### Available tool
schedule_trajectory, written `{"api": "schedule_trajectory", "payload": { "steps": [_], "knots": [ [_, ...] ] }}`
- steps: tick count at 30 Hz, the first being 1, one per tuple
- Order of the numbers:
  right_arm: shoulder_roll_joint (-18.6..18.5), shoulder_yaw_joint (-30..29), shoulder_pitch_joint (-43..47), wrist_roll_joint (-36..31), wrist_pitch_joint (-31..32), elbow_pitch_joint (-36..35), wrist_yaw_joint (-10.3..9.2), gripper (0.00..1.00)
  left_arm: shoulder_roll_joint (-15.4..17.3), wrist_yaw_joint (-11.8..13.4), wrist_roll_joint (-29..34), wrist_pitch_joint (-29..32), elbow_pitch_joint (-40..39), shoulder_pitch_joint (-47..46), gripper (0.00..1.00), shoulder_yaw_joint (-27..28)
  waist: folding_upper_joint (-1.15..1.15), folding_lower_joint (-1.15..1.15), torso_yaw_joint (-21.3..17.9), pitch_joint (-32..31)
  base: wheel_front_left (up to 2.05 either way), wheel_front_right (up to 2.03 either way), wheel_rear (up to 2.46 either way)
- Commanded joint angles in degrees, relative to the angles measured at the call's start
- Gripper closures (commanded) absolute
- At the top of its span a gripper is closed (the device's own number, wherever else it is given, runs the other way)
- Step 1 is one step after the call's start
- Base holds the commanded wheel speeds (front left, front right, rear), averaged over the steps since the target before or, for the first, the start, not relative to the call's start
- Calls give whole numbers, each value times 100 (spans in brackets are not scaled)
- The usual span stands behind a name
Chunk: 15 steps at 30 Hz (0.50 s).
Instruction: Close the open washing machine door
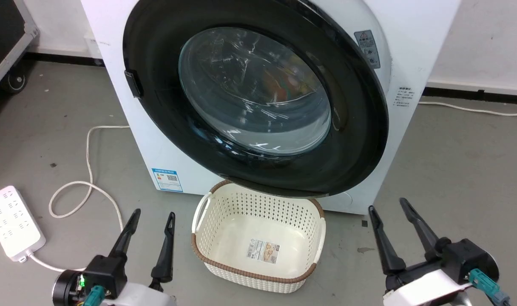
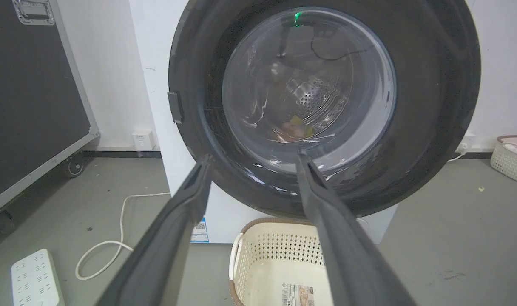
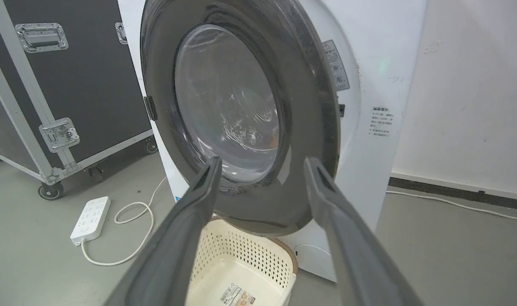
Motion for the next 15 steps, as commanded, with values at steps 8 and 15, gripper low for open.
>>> {"api": "schedule_trajectory", "payload": {
  "steps": [8, 15],
  "knots": [
    [-1, 224, -115, -174, -24, 172, 3, 100, -411, -344, 648, -31, -109, 104, 0, 475, 0, 1, 201, 290, 0, 0, 0],
    [-462, 613, -1215, -206, -24, 593, 3, 100, -673, -596, 915, -31, -15, -237, 0, 619, 0, 1, 501, 903, 0, 0, 0]
  ]
}}
